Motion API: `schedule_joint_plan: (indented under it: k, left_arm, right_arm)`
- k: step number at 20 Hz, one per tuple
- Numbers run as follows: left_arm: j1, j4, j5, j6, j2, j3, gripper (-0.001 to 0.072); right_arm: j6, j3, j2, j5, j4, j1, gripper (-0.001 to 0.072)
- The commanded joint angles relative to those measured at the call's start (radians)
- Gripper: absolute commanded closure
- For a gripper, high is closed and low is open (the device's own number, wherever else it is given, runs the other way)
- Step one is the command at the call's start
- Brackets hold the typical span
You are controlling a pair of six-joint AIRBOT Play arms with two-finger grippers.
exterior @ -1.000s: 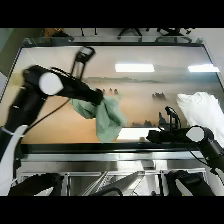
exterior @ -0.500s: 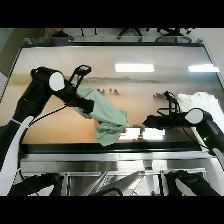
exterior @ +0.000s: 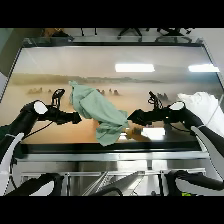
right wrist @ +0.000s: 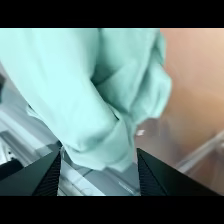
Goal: Fold the shirts.
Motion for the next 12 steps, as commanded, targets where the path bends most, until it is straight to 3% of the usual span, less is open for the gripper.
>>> schedule_joint_plan:
  k: [1, 2, 4, 5, 9, 10, 11, 12]
  left_arm:
    - [0.086, -0.225, 0.153, 0.135, -0.125, -0.014, 0.0018]
    - [0.086, -0.244, 0.169, 0.145, -0.169, 0.013, 0.0018]
    - [0.079, -0.252, 0.175, 0.145, -0.252, 0.082, 0.0019]
    - [0.073, -0.271, 0.170, 0.145, -0.290, 0.117, 0.0019]
    - [0.050, -0.293, 0.101, 0.145, -0.425, 0.249, 0.0021]
    - [0.047, -0.293, 0.092, 0.145, -0.450, 0.269, 0.0200]
    - [0.046, -0.293, 0.078, 0.145, -0.465, 0.282, 0.0531]
    - [0.047, -0.293, 0.069, 0.144, -0.476, 0.293, 0.0694]
  right_arm:
    - [-0.133, 0.002, -0.092, 0.003, 0.176, 0.000, 0.0193]
    - [-0.133, 0.002, -0.105, 0.003, 0.180, 0.000, 0.0195]
    - [-0.155, 0.002, -0.121, 0.004, 0.180, 0.000, 0.0320]
    - [-0.155, 0.002, -0.124, 0.005, 0.176, 0.000, 0.0339]
    - [-0.177, 0.002, -0.124, 0.006, 0.175, 0.000, 0.0339]
    - [-0.177, 0.001, -0.124, 0.007, 0.175, 0.000, 0.0339]
    - [-0.177, 0.001, -0.126, 0.008, 0.175, 0.000, 0.0339]
    - [-0.177, 0.001, -0.127, 0.011, 0.175, 0.001, 0.0338]
